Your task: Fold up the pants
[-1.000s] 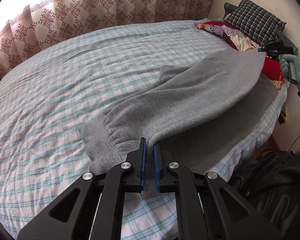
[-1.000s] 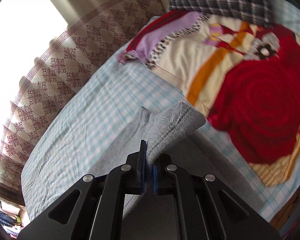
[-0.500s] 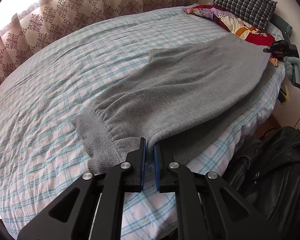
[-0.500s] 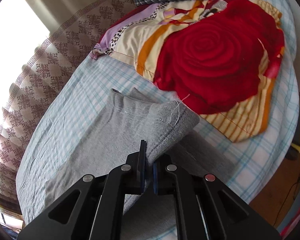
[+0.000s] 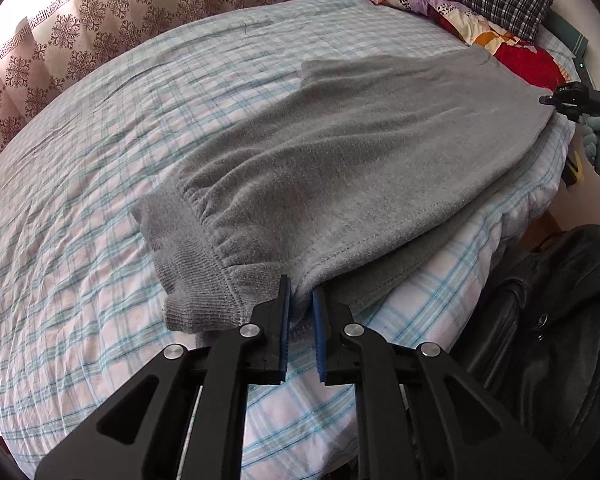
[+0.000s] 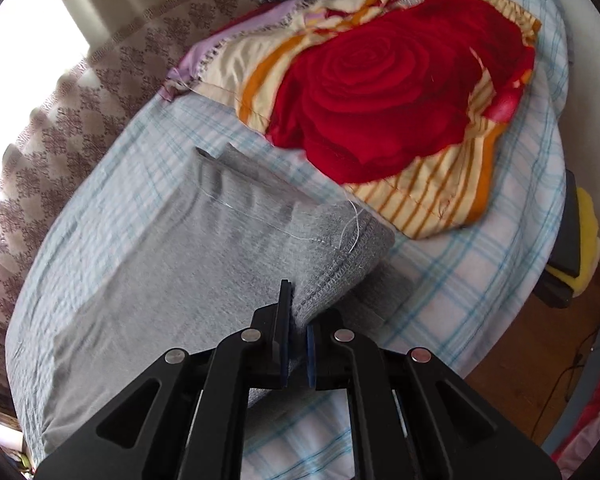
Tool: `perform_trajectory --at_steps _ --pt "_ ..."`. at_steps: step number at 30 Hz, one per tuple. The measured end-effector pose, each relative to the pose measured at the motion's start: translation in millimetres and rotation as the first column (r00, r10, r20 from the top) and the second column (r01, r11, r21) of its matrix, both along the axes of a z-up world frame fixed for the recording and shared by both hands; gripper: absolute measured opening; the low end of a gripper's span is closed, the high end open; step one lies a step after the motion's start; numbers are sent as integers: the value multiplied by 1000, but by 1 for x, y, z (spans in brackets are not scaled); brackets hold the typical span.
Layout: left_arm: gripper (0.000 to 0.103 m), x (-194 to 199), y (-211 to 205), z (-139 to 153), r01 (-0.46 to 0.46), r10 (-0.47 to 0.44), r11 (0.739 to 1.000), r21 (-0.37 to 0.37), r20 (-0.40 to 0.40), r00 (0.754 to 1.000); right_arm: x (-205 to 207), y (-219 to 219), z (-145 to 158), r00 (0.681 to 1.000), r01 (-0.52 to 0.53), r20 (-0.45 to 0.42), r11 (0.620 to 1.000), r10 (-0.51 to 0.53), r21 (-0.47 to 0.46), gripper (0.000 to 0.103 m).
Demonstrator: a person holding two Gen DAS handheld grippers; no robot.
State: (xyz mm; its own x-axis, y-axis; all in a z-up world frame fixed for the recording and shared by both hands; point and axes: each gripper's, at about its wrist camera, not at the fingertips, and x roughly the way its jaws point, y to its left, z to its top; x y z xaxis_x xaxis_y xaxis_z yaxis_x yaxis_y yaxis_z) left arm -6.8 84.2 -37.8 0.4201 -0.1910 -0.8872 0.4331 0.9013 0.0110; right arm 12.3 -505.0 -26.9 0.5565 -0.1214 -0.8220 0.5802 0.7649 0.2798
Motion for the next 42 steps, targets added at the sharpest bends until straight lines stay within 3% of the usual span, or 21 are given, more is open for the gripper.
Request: perform_trajectory --at_steps 4,8,14,18,26,31,35,37,39,42 --pt "17 -4 0 -4 -4 4 1000 2 4 1000 3 7 -1 1000 -20 -22 996 18 -90 9" --pt "29 -6 1 -1 8 -8 1000 -2 7 1000 7 13 0 999 -29 -43 988 23 -152 10" --pt "58 -18 5 12 34 -34 999 -31 24 999 7 15 2 999 -23 -48 979 13 -204 10" --pt "59 -15 11 24 5 -2 998 -61 58 998 10 24 2 997 -43 -71 959 24 -279 10" --pt "63 18 -9 27 -28 41 988 -152 81 996 9 19 -1 997 -49 -73 963 31 -265 11" --pt "63 27 -31 0 -1 1 991 -131 -4 1000 -2 -3 8 999 31 -5 987 -33 -157 23" --pt "64 27 -34 -13 -3 -1 993 -117 -36 999 -7 -6 24 996 85 31 973 -80 -215 43" --pt "64 29 -33 -13 -13 7 992 -125 -47 999 -6 -6 34 995 98 48 957 -88 -274 43" --pt "66 31 -33 -13 -15 8 993 -120 -54 998 1 -6 42 996 80 70 954 -63 -288 44" --pt "69 34 -36 -11 -7 2 995 -101 -53 999 25 -3 44 995 -35 85 967 58 -251 44"
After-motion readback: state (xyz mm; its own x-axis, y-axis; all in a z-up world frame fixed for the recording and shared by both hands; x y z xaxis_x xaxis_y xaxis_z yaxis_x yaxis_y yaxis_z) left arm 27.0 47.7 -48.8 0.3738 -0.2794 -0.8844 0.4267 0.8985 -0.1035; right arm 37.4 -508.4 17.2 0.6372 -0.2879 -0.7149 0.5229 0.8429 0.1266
